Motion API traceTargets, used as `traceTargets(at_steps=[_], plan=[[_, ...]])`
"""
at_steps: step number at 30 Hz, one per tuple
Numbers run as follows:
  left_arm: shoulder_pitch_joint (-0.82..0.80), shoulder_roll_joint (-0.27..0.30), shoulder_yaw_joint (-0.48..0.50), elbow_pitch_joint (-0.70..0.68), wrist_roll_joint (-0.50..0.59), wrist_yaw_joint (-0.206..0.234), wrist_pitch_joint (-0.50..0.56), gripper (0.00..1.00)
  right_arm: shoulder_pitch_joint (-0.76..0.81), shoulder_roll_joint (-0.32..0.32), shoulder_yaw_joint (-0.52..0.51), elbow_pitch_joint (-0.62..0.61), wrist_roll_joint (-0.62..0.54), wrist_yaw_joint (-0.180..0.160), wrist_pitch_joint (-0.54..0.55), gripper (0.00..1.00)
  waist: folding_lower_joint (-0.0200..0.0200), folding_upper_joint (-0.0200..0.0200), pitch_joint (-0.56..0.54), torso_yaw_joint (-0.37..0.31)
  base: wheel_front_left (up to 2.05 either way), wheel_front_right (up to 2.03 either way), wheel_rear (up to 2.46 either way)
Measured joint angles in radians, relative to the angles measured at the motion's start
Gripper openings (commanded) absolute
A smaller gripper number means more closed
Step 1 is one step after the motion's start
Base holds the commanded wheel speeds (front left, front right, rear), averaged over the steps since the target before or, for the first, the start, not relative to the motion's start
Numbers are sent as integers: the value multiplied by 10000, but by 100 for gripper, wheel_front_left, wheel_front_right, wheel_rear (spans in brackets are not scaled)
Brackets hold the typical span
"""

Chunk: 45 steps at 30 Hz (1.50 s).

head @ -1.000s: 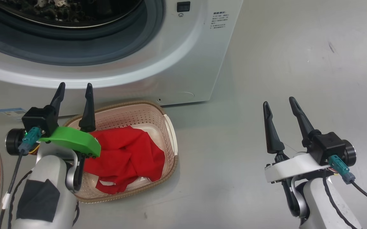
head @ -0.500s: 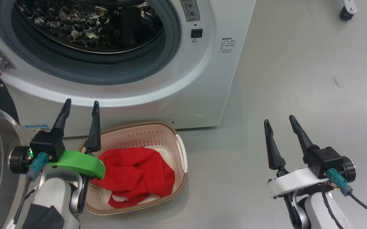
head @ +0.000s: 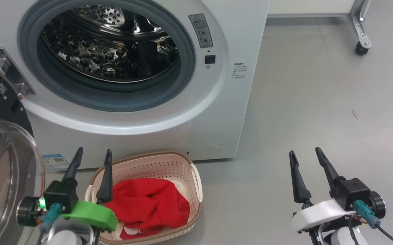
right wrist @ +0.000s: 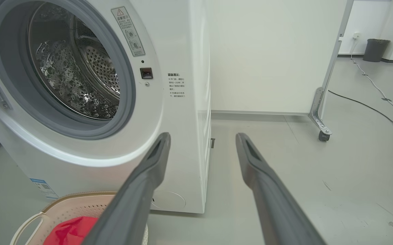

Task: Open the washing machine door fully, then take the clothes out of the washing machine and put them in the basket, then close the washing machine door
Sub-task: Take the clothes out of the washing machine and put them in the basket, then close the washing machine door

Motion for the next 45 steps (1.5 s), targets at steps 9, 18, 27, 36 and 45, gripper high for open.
traceTargets(at_steps=[9, 18, 27, 36, 45], plan=[[1047, 0, -136, -454, -6, 125, 337, 100, 407, 13, 2, -15, 0, 0, 0, 100, 0, 0, -463, 116, 0, 0, 0], [1681, 29, -134, -1112, -6, 232, 545, 100, 792, 48, 48, -29, -2, 4, 0, 100, 0, 0, -690, 175, 0, 0, 0], [2048, 75, -138, -1645, -6, 318, 813, 100, 877, 73, 69, -92, -2, 8, 0, 100, 0, 0, -750, 113, 0, 0, 0], [2317, 151, -188, -2084, 40, 395, 1060, 100, 944, 77, 73, -123, -2, 8, 0, 100, 0, 0, -761, 72, 0, 0, 0], [2489, 213, -207, -2422, 84, 447, 1166, 100, 950, 79, 71, -153, -2, 8, 0, 100, 0, 0, -779, 48, -1, 5, -4]])
